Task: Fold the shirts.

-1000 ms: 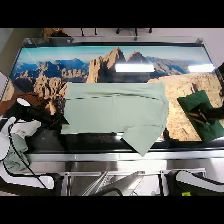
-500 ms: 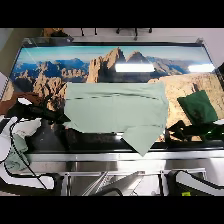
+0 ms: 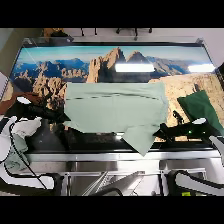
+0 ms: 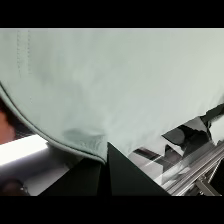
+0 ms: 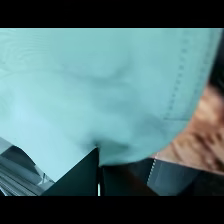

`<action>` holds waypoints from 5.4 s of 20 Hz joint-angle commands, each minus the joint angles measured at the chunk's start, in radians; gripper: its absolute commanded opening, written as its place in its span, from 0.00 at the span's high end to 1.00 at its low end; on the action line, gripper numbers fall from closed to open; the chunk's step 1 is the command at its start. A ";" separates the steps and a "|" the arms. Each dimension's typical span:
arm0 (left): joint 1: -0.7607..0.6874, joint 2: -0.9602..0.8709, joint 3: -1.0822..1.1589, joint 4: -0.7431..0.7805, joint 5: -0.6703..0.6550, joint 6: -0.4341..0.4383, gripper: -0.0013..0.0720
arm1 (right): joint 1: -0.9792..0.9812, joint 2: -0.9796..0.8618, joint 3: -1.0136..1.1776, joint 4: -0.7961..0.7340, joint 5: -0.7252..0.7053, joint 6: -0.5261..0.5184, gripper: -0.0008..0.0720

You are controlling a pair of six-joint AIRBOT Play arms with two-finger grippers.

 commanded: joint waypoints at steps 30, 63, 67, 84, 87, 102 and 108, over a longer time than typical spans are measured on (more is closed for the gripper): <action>-0.098 -0.203 0.424 0.247 -0.033 -0.279 0.96 | 0.057 -0.407 0.603 0.230 -0.133 -0.145 0.96; -0.534 -0.280 0.685 0.039 -0.038 -0.313 0.96 | 0.071 -0.309 0.727 -0.006 0.230 -0.175 0.96; -0.773 -0.402 0.691 0.032 0.181 -0.327 0.96 | 0.071 -0.154 0.853 -0.005 0.388 -0.064 0.96; -0.673 -0.269 0.966 -0.123 -0.150 -0.275 0.96 | 0.269 -0.098 0.980 0.033 0.345 0.118 0.96; -0.481 -0.101 0.966 -0.192 -0.180 -0.259 0.96 | 0.529 -0.156 0.980 0.036 0.100 0.222 0.96; -0.226 0.049 0.966 -0.202 -0.278 -0.181 0.96 | 0.855 -0.251 1.035 -0.204 -0.198 0.241 0.41; -0.229 0.049 0.966 -0.204 -0.301 -0.182 0.96 | 0.439 -0.190 0.991 -0.316 0.150 0.304 0.40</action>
